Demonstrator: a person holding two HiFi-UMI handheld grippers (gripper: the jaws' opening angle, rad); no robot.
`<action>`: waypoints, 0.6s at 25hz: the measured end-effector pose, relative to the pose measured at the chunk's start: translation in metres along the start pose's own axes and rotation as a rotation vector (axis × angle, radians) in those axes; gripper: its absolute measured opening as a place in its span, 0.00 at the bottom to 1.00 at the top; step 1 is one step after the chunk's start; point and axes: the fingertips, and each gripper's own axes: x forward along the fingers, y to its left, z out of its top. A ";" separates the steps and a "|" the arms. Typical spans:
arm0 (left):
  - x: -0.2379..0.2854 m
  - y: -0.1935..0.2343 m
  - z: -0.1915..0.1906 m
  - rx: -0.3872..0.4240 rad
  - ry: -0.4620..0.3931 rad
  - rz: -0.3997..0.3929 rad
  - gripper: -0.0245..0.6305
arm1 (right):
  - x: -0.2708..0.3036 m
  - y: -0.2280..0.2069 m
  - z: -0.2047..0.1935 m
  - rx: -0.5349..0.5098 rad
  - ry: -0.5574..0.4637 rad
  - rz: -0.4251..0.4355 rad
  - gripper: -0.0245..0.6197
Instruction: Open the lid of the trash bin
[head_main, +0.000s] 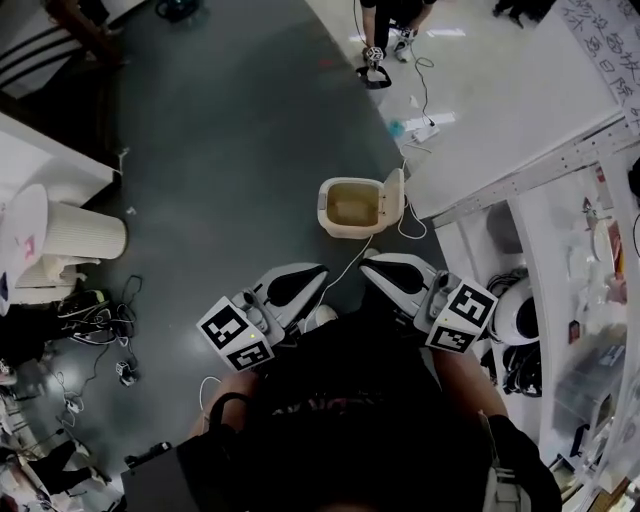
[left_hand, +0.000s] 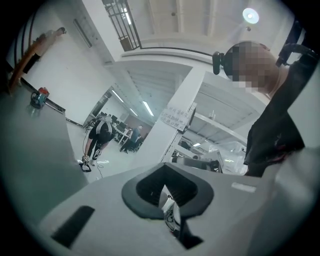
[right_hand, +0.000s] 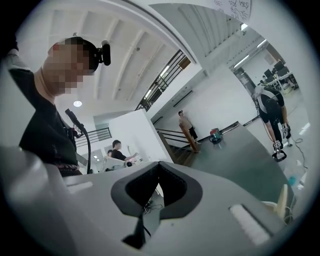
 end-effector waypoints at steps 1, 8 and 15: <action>0.000 -0.002 0.000 0.005 -0.001 0.009 0.04 | -0.002 0.003 -0.001 -0.004 -0.002 -0.001 0.05; -0.019 -0.033 -0.002 -0.016 -0.023 -0.025 0.04 | -0.012 0.048 -0.016 -0.030 0.014 -0.008 0.05; -0.017 -0.054 -0.014 -0.011 -0.006 -0.061 0.04 | -0.028 0.061 -0.026 -0.036 0.021 -0.021 0.05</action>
